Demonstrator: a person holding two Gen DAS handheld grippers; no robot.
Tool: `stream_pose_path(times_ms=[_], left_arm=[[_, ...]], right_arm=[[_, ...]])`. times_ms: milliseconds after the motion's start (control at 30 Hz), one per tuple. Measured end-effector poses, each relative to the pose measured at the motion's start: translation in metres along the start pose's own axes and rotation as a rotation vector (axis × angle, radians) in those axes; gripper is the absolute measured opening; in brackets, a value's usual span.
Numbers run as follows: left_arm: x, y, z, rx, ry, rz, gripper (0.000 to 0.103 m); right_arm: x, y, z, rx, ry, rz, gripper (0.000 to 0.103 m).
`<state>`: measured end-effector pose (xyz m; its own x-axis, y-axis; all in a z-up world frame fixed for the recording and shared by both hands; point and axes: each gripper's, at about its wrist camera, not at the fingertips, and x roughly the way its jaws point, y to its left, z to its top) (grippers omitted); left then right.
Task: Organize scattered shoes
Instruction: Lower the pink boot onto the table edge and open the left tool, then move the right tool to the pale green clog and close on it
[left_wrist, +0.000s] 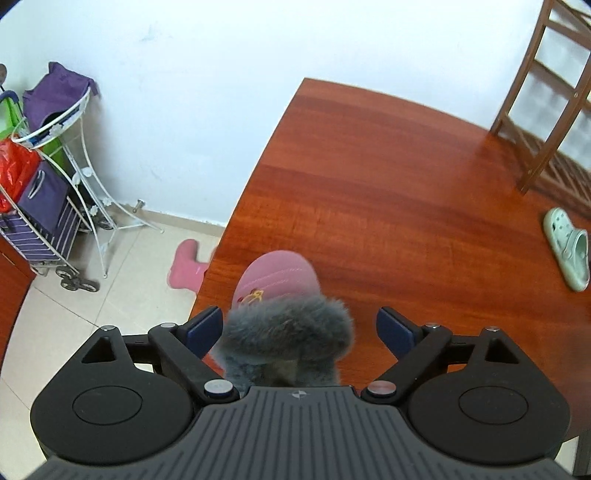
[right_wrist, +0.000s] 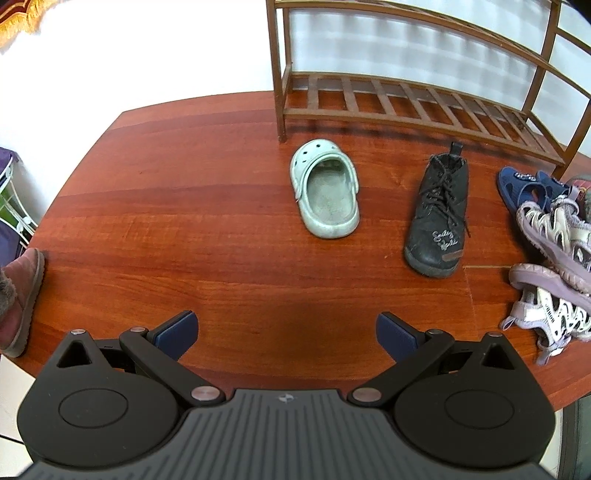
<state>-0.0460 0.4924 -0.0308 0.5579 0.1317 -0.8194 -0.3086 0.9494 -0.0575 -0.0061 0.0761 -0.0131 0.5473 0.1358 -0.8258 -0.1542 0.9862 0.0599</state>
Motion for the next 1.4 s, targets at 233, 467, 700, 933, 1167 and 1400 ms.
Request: stream_pose_path(times_ms=[233, 467, 700, 933, 1167, 1400], left_arm=[[-0.019, -0.028, 0.003, -0.027, -0.017, -0.014, 0.092], [-0.032, -0.065, -0.007, -0.051, -0.01, -0.008, 0.093], [-0.035, -0.105, -0.025, -0.096, 0.033, 0.004, 0.094], [-0.041, -0.142, -0.039, -0.101, 0.04, 0.035, 0.094], [-0.047, -0.166, -0.049, -0.129, 0.046, 0.064, 0.094], [-0.052, -0.17, -0.063, -0.169, 0.067, 0.096, 0.094]], right_arm=[[0.008, -0.019, 0.017, -0.041, -0.013, -0.025, 0.103], [0.04, -0.045, 0.05, -0.091, -0.011, -0.011, 0.103], [0.081, -0.053, 0.078, -0.136, 0.014, 0.024, 0.103], [0.123, -0.06, 0.105, -0.174, 0.043, 0.06, 0.103], [0.165, -0.066, 0.132, -0.212, 0.072, 0.096, 0.103], [0.184, -0.047, 0.135, -0.224, 0.092, 0.091, 0.103]])
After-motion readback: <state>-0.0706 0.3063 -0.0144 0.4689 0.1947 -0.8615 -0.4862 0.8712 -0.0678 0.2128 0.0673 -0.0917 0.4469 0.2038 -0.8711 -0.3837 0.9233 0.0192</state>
